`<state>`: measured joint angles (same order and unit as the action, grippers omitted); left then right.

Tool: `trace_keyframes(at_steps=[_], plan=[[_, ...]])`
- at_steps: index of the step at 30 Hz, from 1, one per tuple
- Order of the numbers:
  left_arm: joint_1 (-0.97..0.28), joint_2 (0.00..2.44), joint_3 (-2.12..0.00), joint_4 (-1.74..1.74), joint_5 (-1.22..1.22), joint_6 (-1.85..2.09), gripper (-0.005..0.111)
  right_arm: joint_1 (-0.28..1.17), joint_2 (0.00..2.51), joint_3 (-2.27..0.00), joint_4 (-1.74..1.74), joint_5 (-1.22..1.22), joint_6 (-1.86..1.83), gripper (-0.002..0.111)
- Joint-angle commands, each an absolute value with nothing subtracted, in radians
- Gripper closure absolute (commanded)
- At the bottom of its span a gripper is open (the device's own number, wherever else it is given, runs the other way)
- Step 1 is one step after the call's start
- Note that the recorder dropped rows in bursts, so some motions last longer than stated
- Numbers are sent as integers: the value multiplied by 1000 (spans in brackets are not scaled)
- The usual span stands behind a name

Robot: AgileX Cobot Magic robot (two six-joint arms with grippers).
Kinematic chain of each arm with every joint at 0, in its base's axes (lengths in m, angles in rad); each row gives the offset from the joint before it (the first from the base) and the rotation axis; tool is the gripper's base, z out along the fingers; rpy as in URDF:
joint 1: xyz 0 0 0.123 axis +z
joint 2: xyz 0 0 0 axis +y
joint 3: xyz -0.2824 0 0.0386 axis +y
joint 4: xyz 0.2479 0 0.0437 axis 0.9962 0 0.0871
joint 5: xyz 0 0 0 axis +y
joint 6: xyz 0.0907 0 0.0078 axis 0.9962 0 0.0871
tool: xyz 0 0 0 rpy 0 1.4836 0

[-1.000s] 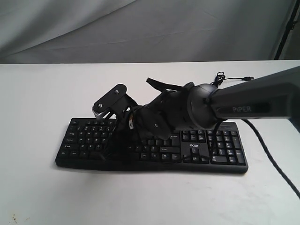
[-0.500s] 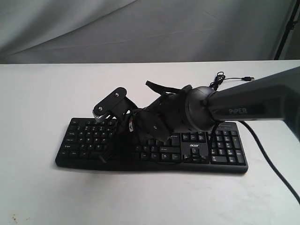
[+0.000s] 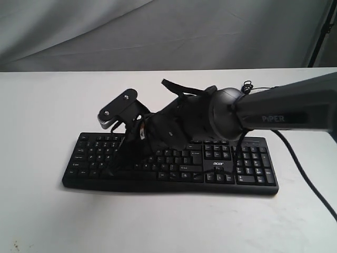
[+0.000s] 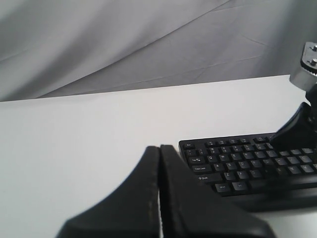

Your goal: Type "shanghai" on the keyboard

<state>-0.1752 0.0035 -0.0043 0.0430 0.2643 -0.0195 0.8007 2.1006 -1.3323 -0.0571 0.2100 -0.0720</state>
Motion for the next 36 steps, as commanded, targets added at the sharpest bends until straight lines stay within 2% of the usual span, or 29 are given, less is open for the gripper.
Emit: trace_keyframes(at_steps=[1,12,36], plan=[[-179,0,0,44,261,-22,107,846,2119,-1441,-68,250,-80,108],[-179,0,0,44,261,-22,107,895,2298,-1707,-68,358,-80,108],[-179,0,0,44,261,-22,107,897,2345,-1718,-46,308,-94,108]])
